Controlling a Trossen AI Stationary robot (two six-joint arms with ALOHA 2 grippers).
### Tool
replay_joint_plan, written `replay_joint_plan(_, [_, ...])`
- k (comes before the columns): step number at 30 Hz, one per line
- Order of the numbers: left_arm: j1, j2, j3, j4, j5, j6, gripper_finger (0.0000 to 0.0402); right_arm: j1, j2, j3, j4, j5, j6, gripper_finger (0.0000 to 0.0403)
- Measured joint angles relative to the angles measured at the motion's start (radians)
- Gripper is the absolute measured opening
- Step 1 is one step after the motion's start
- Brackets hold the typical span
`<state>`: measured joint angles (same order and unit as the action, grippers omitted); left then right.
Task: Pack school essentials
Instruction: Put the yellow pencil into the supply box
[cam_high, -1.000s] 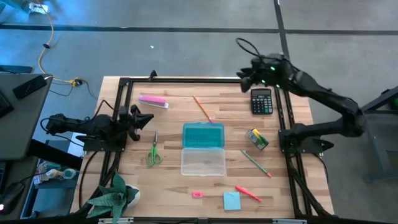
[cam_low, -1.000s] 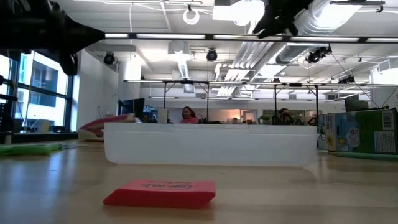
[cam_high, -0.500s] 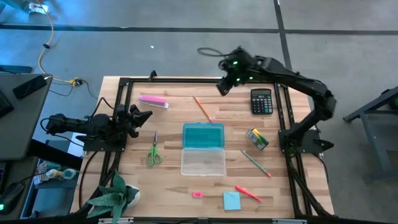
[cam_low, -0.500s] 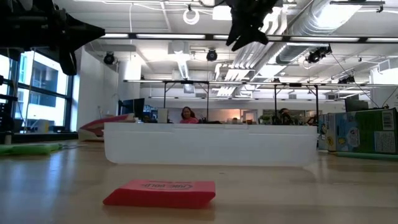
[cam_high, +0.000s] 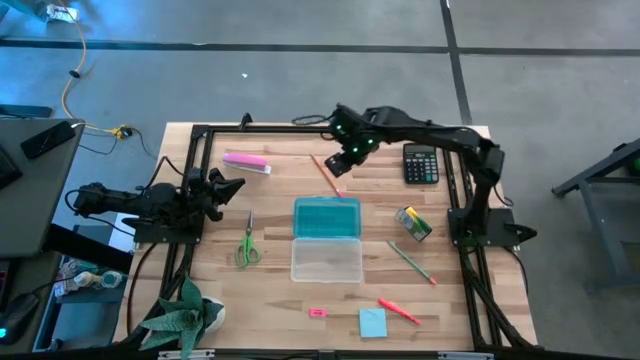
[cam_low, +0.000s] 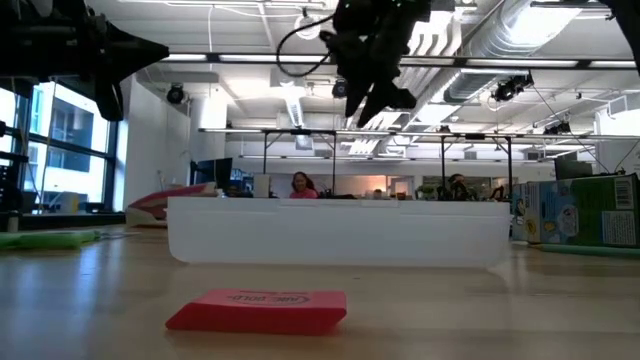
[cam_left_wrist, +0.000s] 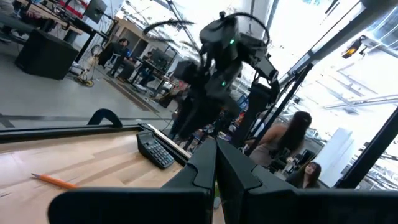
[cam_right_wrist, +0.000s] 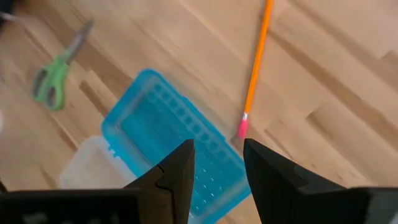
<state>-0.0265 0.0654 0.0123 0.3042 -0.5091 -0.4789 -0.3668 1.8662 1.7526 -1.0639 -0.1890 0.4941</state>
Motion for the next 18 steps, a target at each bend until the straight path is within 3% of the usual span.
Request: replay_joint_plan(18, [0.000,0.000,0.000,-0.026,0.001,0.000,0.0000,0.010,0.198,-0.002,-0.012,0.002,0.082,0.0129])
